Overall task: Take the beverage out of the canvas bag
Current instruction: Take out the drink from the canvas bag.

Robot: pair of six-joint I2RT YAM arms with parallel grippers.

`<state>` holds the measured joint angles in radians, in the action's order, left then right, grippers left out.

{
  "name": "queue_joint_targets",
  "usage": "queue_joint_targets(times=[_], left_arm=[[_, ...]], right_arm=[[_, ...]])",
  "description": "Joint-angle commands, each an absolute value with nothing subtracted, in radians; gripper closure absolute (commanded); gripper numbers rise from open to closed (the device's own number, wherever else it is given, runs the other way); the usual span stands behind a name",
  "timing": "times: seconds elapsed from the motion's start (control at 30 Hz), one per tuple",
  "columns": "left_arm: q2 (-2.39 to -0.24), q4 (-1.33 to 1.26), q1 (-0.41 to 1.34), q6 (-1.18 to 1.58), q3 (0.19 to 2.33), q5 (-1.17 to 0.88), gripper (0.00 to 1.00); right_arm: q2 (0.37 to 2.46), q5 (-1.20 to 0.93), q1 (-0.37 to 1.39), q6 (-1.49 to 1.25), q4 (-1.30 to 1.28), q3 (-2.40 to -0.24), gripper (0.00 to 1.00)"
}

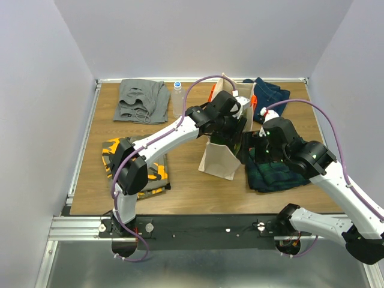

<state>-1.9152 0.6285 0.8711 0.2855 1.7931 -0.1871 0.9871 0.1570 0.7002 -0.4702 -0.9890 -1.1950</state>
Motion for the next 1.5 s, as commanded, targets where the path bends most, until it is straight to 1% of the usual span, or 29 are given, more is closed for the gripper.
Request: queue_joint_targets(times=[0.0,0.13,0.27,0.4,0.47,0.53,0.63,0.67,0.73,0.77,0.83,0.87,0.93,0.97,1.03,1.17,1.47], left_arm=[[-1.896,0.615,0.876,0.291,1.810,-0.169,0.37],[-1.896,0.621,0.877,0.288,1.810,-0.170,0.38],[-1.901,0.618,0.877,0.288,1.812,-0.175,0.45],[-1.905,0.618,0.877,0.290,1.813,-0.176,0.48],[-1.908,0.621,0.877,0.290,1.813,-0.176,0.52],[-1.911,0.623,0.877,0.291,1.813,-0.175,0.53],[-1.911,0.623,0.877,0.291,1.813,-0.175,0.60],[-1.910,0.621,0.877,0.291,1.813,-0.175,0.64],[-1.913,0.623,0.877,0.291,1.815,-0.175,0.67],[-1.914,0.624,0.877,0.291,1.818,-0.175,0.71],[-1.916,0.624,0.877,0.291,1.818,-0.176,0.75],[-1.916,0.626,0.877,0.291,1.821,-0.176,0.79],[-1.917,0.627,0.877,0.291,1.822,-0.173,0.82],[-1.917,0.629,0.877,0.293,1.821,-0.173,0.87],[-1.916,0.626,0.877,0.295,1.821,-0.170,0.90],[-1.913,0.630,0.876,0.290,1.824,-0.166,1.00],[-1.904,0.634,0.877,0.276,1.850,-0.179,1.00]], right_arm=[[0.973,0.181,0.707,-0.471,-1.011,-1.223,0.00],[0.969,0.183,0.707,-0.472,-1.011,-1.221,0.00],[0.969,0.186,0.707,-0.472,-1.012,-1.221,0.00],[0.968,0.187,0.707,-0.474,-1.012,-1.224,0.00],[0.968,0.189,0.707,-0.474,-1.014,-1.224,0.00],[0.966,0.187,0.707,-0.474,-1.012,-1.226,0.00],[0.963,0.193,0.707,-0.474,-1.012,-1.227,0.00],[0.963,0.195,0.709,-0.474,-1.011,-1.233,0.00],[0.959,0.222,0.707,-0.479,-1.009,-1.239,0.00],[0.954,0.239,0.706,-0.495,-1.003,-1.244,0.00],[0.939,0.296,0.707,-0.523,-0.974,-1.258,0.00],[0.933,0.313,0.707,-0.544,-0.960,-1.261,0.00],[0.902,0.386,0.707,-0.564,-0.927,-1.273,0.00],[0.891,0.403,0.707,-0.568,-0.914,-1.275,0.00],[0.870,0.458,0.707,-0.568,-0.887,-1.285,0.00],[0.838,0.544,0.707,-0.566,-0.879,-1.301,0.00],[0.827,0.595,0.707,-0.574,-0.887,-1.289,0.00]])
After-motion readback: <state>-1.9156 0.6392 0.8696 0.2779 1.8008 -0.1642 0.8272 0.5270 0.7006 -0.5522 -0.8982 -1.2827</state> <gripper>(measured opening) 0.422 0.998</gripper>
